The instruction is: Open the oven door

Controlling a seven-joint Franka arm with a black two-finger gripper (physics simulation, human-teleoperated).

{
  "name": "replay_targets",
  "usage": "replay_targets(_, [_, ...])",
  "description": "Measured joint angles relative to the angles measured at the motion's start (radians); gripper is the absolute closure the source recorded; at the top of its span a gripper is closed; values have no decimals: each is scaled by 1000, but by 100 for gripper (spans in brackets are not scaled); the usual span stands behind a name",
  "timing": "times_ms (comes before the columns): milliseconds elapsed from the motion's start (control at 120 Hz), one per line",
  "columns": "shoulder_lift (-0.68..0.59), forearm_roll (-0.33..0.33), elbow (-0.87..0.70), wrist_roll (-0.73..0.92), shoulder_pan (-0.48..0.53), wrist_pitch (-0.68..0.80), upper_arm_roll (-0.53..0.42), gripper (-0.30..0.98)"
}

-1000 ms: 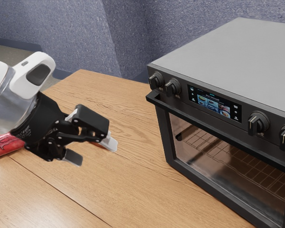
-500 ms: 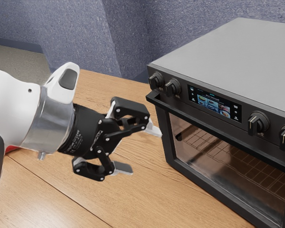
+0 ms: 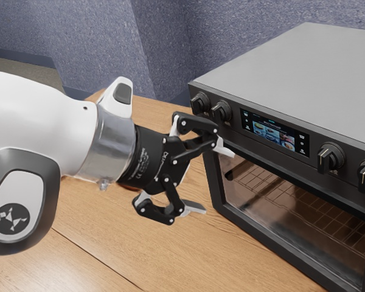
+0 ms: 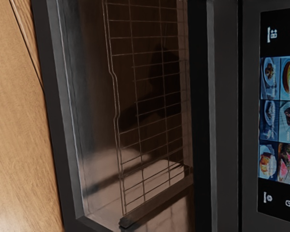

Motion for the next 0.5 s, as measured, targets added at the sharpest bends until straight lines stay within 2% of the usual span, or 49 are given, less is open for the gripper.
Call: replay_targets(500, [132, -21, 97, -48, 19, 24, 0, 0])
